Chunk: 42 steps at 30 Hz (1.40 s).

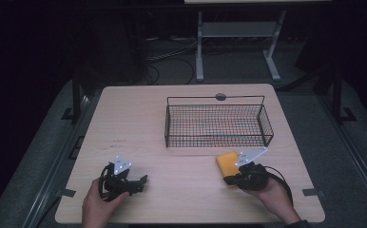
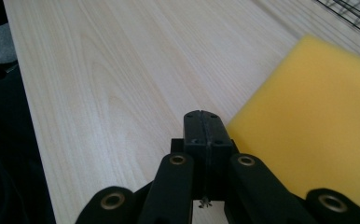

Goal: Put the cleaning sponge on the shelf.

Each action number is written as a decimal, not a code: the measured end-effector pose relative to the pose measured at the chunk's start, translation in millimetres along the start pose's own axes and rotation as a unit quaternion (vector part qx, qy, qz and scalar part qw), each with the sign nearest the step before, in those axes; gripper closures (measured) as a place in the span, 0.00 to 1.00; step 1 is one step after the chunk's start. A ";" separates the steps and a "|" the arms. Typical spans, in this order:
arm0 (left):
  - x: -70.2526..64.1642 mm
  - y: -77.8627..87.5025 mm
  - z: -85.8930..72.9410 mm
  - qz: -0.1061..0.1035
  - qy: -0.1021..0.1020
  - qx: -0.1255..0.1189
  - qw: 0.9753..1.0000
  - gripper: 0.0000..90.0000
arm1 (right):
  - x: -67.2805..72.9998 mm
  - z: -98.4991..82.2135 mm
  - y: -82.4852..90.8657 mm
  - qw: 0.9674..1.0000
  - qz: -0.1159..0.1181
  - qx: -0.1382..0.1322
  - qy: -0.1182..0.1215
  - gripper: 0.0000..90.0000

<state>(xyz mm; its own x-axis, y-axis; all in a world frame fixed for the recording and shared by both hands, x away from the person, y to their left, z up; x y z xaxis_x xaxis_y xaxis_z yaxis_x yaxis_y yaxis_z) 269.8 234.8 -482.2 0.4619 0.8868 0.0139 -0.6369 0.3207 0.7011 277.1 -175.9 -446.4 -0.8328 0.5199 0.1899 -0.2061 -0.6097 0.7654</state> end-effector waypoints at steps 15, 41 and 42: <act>0.0 0.0 0.0 0.000 0.000 0.000 1.000 0.14 | -19.6 -15.8 20.1 0.999 -0.039 0.000 -0.031 1.00; -0.4 -0.1 0.1 0.000 0.003 -0.001 1.000 0.14 | -31.8 17.7 35.2 0.990 -0.121 0.049 -0.050 0.17; -0.2 0.0 0.1 0.000 0.002 0.000 1.000 0.14 | -33.1 19.7 33.8 0.990 -0.119 0.055 -0.052 0.17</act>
Point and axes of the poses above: each handheld gripper's, and its own axes: y roughly backward along the jaws, z roughly out of its top, x roughly to its left, the point moved 1 cm from there along -y, roughly forward along the jaws, and after that the axes turned 1 degree about x, right-handed, at the moved point
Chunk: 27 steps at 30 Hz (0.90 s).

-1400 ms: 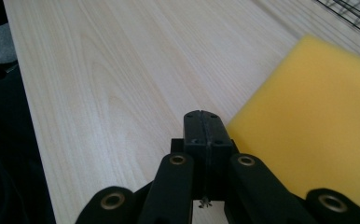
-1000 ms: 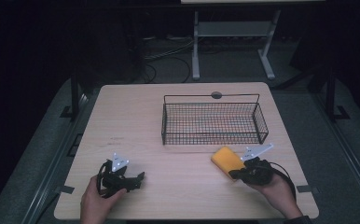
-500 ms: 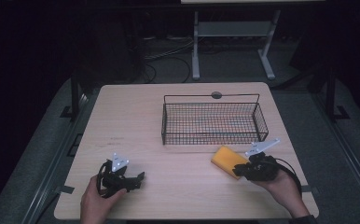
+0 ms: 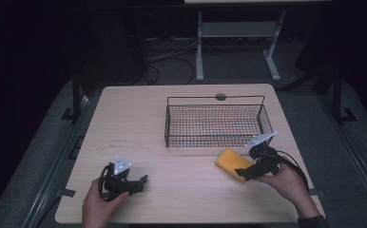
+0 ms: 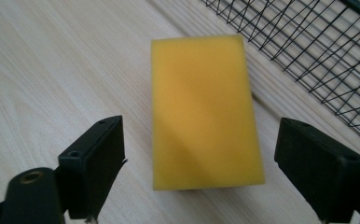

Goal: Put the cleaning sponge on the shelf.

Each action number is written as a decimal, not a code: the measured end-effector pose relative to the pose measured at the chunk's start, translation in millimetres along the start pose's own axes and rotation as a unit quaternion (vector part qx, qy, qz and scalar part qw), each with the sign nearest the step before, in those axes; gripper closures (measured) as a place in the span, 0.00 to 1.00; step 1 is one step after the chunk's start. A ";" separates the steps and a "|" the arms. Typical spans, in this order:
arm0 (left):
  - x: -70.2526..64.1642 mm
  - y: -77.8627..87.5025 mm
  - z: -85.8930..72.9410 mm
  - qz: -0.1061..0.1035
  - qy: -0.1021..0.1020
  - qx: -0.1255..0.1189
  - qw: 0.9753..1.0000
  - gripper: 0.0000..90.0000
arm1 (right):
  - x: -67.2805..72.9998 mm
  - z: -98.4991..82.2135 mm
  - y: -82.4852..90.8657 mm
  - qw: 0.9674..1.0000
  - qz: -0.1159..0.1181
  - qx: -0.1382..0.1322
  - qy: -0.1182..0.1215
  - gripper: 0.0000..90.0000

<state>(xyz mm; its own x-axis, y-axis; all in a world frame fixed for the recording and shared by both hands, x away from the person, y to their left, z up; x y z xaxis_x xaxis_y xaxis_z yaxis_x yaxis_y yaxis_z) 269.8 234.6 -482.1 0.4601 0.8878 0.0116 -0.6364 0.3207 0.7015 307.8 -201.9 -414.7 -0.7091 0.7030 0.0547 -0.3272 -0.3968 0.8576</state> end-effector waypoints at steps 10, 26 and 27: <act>0.0 0.0 0.0 0.000 0.000 0.000 1.000 0.14 | 3.4 19.8 -18.5 0.999 0.008 0.052 0.014 0.12; 0.0 0.0 0.0 0.000 0.000 0.000 1.000 0.14 | -0.3 35.8 -53.1 0.993 -0.012 0.106 0.055 0.12; 0.0 0.0 0.0 0.000 0.000 0.000 1.000 0.14 | -0.7 35.9 -55.0 0.992 -0.012 0.110 0.056 0.12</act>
Point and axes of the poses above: each handheld gripper's, and its own axes: y roughly backward along the jaws, z roughly out of its top, x roughly to its left, the point moved 1 cm from there along -y, roughly forward along the jaws, and after that the axes turned 1 degree about x, right-handed, at the moved point
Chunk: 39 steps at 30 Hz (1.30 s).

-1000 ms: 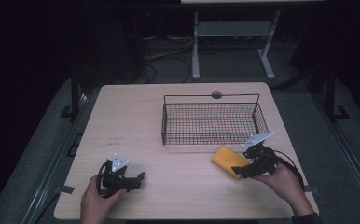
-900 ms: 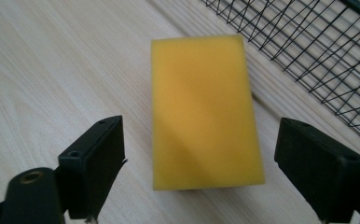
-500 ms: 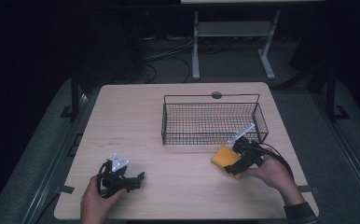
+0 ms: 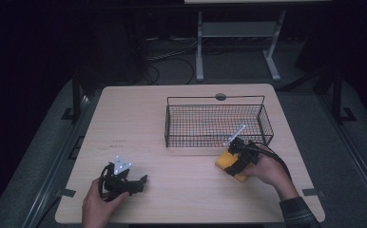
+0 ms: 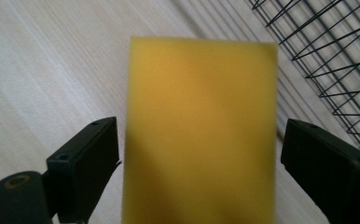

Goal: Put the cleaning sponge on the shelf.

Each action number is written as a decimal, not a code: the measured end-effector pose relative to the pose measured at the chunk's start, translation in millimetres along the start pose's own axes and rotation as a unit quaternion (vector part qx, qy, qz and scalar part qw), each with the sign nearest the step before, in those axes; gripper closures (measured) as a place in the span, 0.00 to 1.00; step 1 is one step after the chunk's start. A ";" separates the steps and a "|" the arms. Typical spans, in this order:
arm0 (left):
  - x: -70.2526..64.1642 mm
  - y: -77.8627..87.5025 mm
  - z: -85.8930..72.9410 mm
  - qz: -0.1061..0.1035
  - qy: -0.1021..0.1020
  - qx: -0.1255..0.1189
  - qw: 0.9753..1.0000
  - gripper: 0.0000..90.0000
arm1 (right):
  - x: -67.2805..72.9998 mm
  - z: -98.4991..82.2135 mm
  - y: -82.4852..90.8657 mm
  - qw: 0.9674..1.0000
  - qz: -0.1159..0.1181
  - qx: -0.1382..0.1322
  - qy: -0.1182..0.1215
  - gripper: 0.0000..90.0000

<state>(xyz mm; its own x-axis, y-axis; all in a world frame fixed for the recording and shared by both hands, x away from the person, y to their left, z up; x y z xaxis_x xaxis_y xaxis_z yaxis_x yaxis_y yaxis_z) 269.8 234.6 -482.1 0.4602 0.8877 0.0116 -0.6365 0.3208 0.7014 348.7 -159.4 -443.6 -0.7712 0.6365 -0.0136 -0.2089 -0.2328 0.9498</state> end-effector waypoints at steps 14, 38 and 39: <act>0.0 0.0 0.0 0.000 0.000 0.000 1.000 0.14 | -1.0 -0.2 -10.4 1.000 0.001 0.026 0.005 0.17; 0.0 0.0 0.0 0.000 0.000 0.000 1.000 0.14 | -1.5 -3.4 6.7 1.000 0.008 0.016 -0.004 0.26; 0.0 0.0 0.0 0.000 0.000 0.000 1.000 0.14 | -1.8 -3.8 8.9 1.000 0.008 0.015 -0.004 0.26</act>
Point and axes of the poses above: each handheld gripper's, and its own axes: y roughly backward along the jaws, z roughly out of its top, x roughly to its left, the point moved 1 cm from there along -y, roughly forward along the jaws, and after that the axes turned 1 degree about x, right-handed, at the moved point
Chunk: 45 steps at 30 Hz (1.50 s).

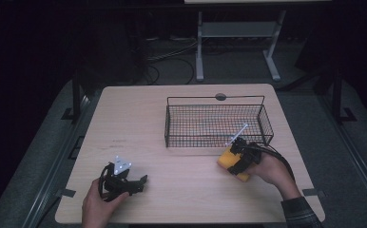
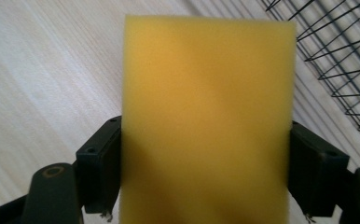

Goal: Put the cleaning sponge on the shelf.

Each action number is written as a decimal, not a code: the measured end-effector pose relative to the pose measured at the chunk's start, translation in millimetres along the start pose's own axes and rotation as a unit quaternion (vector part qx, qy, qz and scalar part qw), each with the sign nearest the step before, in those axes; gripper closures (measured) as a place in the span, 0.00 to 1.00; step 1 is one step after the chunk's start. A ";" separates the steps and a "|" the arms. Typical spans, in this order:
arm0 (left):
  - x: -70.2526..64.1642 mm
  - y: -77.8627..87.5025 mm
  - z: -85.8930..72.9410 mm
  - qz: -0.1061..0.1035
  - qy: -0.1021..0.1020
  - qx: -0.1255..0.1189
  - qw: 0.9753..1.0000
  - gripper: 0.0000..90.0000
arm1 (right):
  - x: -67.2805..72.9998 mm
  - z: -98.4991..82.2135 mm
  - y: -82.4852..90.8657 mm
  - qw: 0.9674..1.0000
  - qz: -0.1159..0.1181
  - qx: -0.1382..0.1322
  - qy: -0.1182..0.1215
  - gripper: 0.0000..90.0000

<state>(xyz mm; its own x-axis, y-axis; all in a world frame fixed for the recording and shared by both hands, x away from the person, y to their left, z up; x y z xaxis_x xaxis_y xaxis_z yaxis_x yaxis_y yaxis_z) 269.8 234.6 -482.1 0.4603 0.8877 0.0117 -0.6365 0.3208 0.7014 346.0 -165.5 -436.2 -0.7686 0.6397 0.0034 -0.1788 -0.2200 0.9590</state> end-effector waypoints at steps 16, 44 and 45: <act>0.0 0.0 0.0 0.000 0.000 0.000 1.000 0.14 | -3.3 0.9 35.5 1.000 0.005 -0.013 -0.019 0.26; -0.2 -0.2 0.0 0.000 0.001 -0.001 1.000 0.14 | -36.7 16.3 89.5 0.998 -0.021 -0.029 -0.049 0.26; -0.1 -0.2 0.0 0.000 0.001 -0.001 1.000 0.14 | -38.7 17.2 90.6 0.998 -0.025 -0.031 -0.050 0.26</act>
<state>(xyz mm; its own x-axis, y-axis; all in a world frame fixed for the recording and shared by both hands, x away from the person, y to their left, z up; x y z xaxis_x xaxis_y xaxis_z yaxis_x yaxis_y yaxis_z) 269.8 234.4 -482.2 0.4584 0.8887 0.0103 -0.6381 0.3211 0.6998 370.1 -197.5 -344.7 -0.6927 0.7211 -0.0128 -0.2561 -0.2292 0.9391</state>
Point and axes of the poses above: each handheld gripper's, and its own axes: y roughly backward along the jaws, z roughly out of its top, x roughly to its left, the point moved 1 cm from there along -y, roughly forward along the jaws, and after that the axes turned 1 degree about x, right-handed, at the moved point
